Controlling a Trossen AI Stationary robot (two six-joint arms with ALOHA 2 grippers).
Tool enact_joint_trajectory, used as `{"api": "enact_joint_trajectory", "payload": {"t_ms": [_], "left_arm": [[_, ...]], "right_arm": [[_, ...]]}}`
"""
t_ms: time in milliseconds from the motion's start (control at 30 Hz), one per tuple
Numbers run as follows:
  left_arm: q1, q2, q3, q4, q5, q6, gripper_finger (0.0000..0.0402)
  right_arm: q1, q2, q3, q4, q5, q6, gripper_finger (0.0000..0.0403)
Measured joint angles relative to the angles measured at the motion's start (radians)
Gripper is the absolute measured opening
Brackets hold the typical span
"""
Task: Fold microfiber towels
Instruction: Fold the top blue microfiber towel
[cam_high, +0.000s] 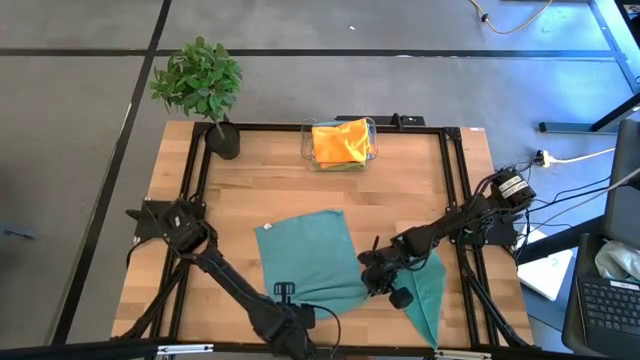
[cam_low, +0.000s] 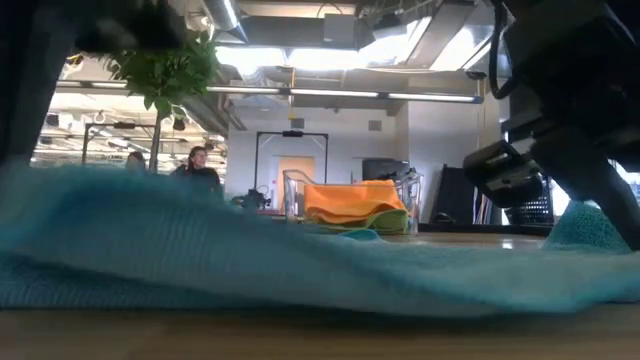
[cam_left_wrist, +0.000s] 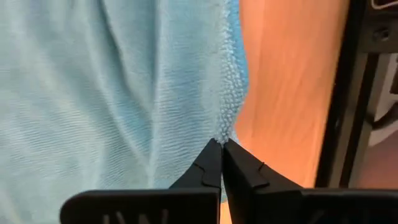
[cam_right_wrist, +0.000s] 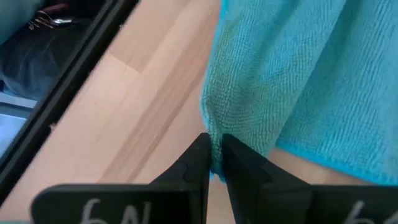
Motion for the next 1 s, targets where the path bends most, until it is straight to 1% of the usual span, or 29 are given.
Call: {"api": "enact_joint_trajectory", "payload": {"t_ms": [100, 267, 300, 367, 433, 533, 600, 667, 767, 800, 867, 933, 1000], "left_arm": [[-0.003, 0.003, 0.043, -0.068, -0.015, 0.001, 0.0000], [-0.009, 0.003, 0.105, -0.133, -0.050, 0.000, 0.0000], [-0.009, 0.003, 0.117, -0.153, -0.061, 0.000, 0.0000], [-0.010, 0.002, 0.134, -0.218, -0.093, -0.003, 0.0000], [-0.013, 0.001, 0.148, -0.310, -0.131, -0.020, 0.0000], [-0.014, 0.000, 0.150, -0.426, -0.182, -0.062, 0.0000], [-0.013, -0.001, 0.140, -0.434, -0.214, -0.080, 0.0000], [-0.011, -0.001, 0.134, -0.431, -0.273, -0.095, 0.0000], [-0.006, -0.003, 0.111, -0.432, -0.327, -0.123, 0.0000], [-0.004, -0.002, 0.098, -0.430, -0.346, -0.142, 0.0000], [-0.001, -0.002, 0.064, -0.431, -0.390, -0.164, 0.0000], [0.002, -0.002, 0.024, -0.430, -0.432, -0.188, 0.0000], [0.012, -0.002, -0.028, -0.430, -0.440, -0.208, 0.0000]], "right_arm": [[0.000, 0.000, 0.030, -0.041, 0.000, -0.015, 0.0046], [0.000, 0.000, 0.111, -0.188, 0.001, -0.054, 0.0046], [0.000, 0.000, 0.130, -0.224, 0.006, -0.070, 0.0046], [0.000, 0.000, 0.170, -0.302, 0.055, -0.102, 0.0046], [0.001, 0.000, 0.215, -0.387, 0.156, -0.135, 0.0046], [0.000, 0.000, 0.273, -0.482, 0.381, -0.177, 0.0046], [0.000, 0.000, 0.301, -0.514, 0.539, -0.186, 0.0046], [0.000, 0.000, 0.316, -0.518, 0.697, -0.197, 0.0046], [-0.002, 0.000, 0.323, -0.518, 0.884, -0.208, 0.0046], [-0.005, 0.000, 0.323, -0.518, 0.928, -0.208, 0.0046], [-0.012, 0.000, 0.323, -0.522, 0.972, -0.208, 0.0046], [-0.023, 0.000, 0.323, -0.521, 0.968, -0.207, 0.0046], [-0.035, 0.000, 0.323, -0.520, 0.954, -0.207, 0.0046]]}}
